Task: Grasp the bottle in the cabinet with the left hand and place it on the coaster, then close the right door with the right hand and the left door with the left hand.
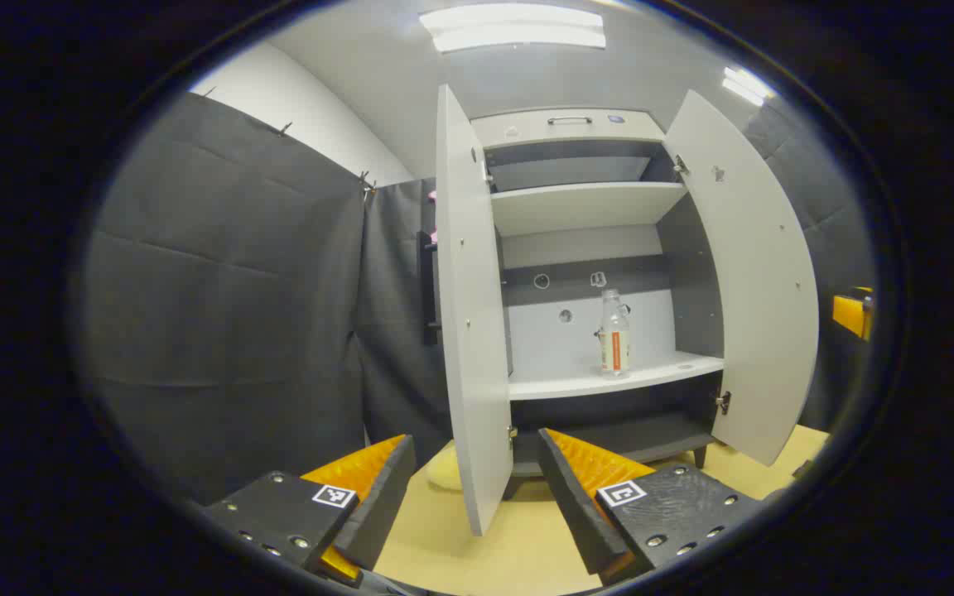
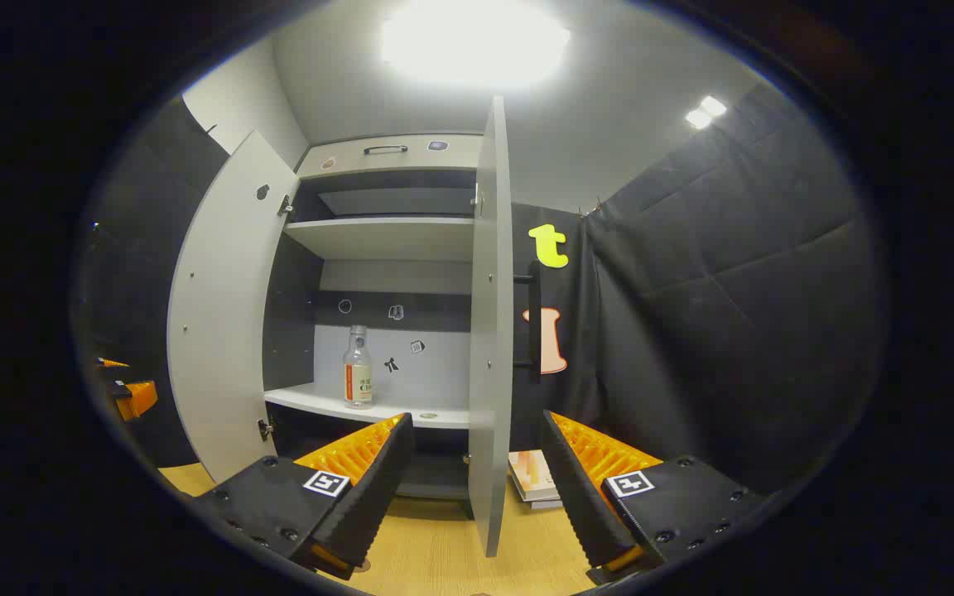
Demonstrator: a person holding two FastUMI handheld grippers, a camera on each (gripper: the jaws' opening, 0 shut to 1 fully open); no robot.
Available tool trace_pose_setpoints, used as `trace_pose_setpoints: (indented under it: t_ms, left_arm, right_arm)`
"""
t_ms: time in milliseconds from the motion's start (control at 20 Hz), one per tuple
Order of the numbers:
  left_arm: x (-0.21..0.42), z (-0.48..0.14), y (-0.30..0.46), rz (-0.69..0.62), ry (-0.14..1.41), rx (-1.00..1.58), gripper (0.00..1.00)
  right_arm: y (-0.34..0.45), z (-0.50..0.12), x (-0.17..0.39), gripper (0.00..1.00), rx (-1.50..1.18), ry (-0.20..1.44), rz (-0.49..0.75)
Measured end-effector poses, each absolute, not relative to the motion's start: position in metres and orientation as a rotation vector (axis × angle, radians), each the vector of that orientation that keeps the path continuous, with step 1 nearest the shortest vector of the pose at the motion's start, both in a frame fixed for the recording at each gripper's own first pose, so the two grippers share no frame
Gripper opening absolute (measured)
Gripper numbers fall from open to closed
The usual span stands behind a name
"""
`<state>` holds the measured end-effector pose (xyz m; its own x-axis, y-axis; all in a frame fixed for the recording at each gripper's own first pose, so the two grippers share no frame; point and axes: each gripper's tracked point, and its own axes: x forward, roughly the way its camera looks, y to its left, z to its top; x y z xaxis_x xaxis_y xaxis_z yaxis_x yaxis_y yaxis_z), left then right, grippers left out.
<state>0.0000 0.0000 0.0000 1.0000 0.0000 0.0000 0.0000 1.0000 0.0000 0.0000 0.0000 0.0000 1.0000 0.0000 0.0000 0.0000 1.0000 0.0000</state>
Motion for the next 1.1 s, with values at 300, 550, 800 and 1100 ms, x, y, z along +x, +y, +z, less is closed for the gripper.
trace_pose_setpoints:
  t_ms: [300, 550, 800, 1100]
  left_arm:
    - [-0.005, 0.004, 0.000, 0.012, -0.007, 0.004, 0.90]
    - [-0.007, 0.003, -0.005, 0.008, -0.005, 0.009, 0.90]
    - [-0.006, 0.005, -0.010, -0.006, -0.006, 0.008, 0.90]
    - [-0.001, 0.010, -0.015, -0.020, -0.008, 0.008, 0.90]
  right_arm:
    - [-0.002, 0.002, -0.002, 0.97, 0.007, -0.007, -0.001]
    - [-0.002, 0.000, 0.000, 0.97, 0.009, 0.001, -0.007]
    - [-0.002, 0.001, -0.001, 0.97, 0.010, 0.002, -0.014]
    - [-0.002, 0.000, -0.001, 0.97, 0.012, 0.002, -0.021]
